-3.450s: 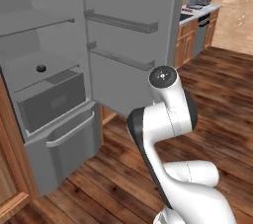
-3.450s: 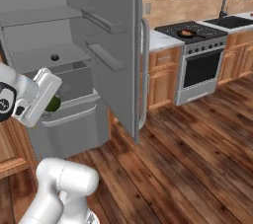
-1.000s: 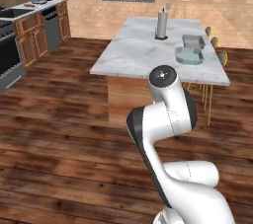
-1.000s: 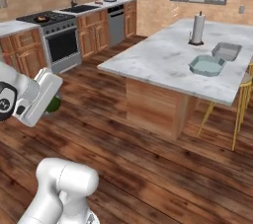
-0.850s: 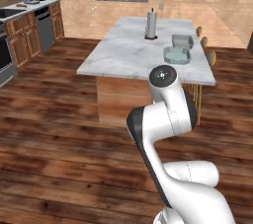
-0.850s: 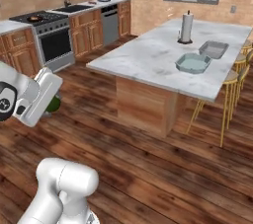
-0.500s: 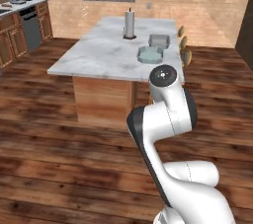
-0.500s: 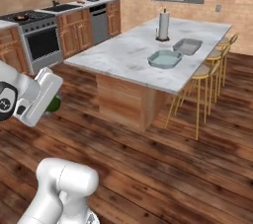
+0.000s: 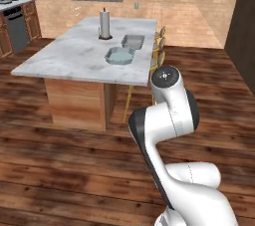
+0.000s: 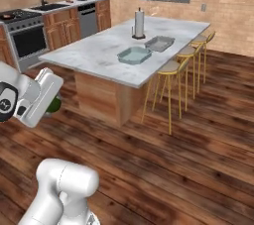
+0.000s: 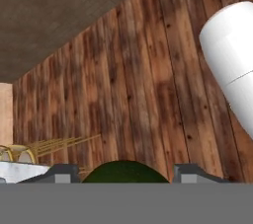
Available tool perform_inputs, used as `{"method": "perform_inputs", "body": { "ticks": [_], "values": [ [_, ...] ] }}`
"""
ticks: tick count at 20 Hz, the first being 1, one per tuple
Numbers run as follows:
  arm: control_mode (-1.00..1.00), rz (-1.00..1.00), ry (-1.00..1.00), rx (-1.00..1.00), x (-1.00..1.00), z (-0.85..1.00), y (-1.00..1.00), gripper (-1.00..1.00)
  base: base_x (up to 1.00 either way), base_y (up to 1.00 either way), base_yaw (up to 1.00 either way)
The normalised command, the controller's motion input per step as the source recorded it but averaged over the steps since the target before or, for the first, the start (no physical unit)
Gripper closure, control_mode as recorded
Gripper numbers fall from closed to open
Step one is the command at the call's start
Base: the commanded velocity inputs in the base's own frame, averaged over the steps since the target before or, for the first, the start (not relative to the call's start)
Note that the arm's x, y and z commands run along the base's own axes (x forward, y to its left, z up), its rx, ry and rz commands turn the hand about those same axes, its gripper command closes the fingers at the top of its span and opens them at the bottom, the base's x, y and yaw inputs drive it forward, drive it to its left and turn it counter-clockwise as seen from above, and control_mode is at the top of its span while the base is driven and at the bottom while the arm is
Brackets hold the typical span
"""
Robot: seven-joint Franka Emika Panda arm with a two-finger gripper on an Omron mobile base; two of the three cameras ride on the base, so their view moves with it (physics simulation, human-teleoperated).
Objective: Place the cold items (lime and squash) from the fridge in one tupperware on the dining counter. Place the warm items (hot dog and kebab skewer) in the stove area in another tupperware.
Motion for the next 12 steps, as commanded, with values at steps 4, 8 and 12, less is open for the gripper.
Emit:
{"method": "perform_inputs", "body": {
  "ticks": [4, 8, 12],
  "values": [
    [1.0, 0.0, 0.0, 0.0, 0.0, 0.0, 0.0, 1.0, 0.22, -0.9, 0.07],
    [1.0, 0.0, 0.0, 0.0, 0.0, 0.0, 0.0, 1.0, 0.37, -0.89, 0.18],
    [1.0, 0.0, 0.0, 0.0, 0.0, 0.0, 0.0, 1.0, 0.56, -0.86, 0.2]
  ]
}}
